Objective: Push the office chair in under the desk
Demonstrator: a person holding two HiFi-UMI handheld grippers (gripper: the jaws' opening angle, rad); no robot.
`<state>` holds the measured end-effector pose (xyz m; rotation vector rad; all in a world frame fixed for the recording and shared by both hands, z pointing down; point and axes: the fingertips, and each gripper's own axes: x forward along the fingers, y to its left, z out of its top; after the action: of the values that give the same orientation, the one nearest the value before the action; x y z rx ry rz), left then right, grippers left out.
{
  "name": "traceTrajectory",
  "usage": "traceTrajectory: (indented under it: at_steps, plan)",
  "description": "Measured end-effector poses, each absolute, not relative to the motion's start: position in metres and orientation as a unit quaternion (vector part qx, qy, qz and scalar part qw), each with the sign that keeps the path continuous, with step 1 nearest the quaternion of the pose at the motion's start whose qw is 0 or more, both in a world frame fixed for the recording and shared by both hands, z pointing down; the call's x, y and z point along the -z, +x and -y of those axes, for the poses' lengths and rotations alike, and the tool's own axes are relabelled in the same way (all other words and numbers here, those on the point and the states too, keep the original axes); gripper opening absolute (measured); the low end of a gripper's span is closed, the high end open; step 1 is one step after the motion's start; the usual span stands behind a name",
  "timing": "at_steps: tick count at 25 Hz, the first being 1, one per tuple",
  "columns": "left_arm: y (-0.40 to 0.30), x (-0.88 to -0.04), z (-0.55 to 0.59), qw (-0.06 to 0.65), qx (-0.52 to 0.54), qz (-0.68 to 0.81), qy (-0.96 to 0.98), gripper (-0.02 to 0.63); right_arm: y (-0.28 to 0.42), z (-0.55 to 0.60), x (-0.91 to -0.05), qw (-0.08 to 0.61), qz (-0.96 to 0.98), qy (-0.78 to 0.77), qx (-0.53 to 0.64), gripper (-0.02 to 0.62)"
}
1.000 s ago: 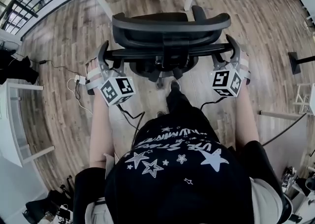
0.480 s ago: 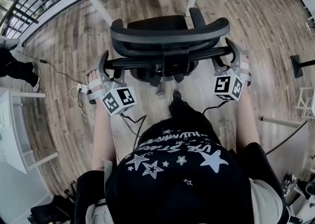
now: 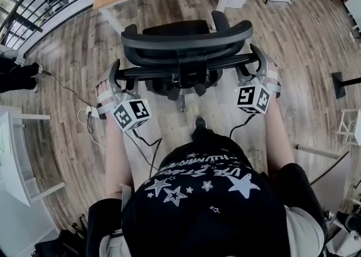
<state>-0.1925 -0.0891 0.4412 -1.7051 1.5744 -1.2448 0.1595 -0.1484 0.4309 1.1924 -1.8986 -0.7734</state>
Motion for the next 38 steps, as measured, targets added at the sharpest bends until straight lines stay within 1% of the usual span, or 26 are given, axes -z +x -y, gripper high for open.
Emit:
traceTrajectory:
  at_steps: [6,13,20,27,38]
  plan:
    - [-0.202,-0.441,0.145,0.235,0.465,-0.583,-0.624,0.295,0.150,0.209,-0.429,0.374,0.746,0.460,0.304,0.298]
    - [-0.210,-0.452,0.150,0.228,0.466,-0.599,-0.610,0.295,0.141,0.224,-0.438,0.355,0.749,0.453,0.329,0.298]
    - [-0.220,-0.450,0.225,0.206,0.476,-0.601,-0.608,0.296,0.130,0.303,-0.435,0.355,0.755,0.438,0.335,0.298]
    - [-0.234,-0.442,0.266,0.186,0.478,-0.605,-0.608,0.296,0.116,0.342,-0.429,0.355,0.756,0.426,0.349,0.287]
    - [-0.252,-0.449,0.339,0.203,0.483,-0.595,-0.610,0.296,0.101,0.409,-0.433,0.360,0.750,0.438,0.342,0.284]
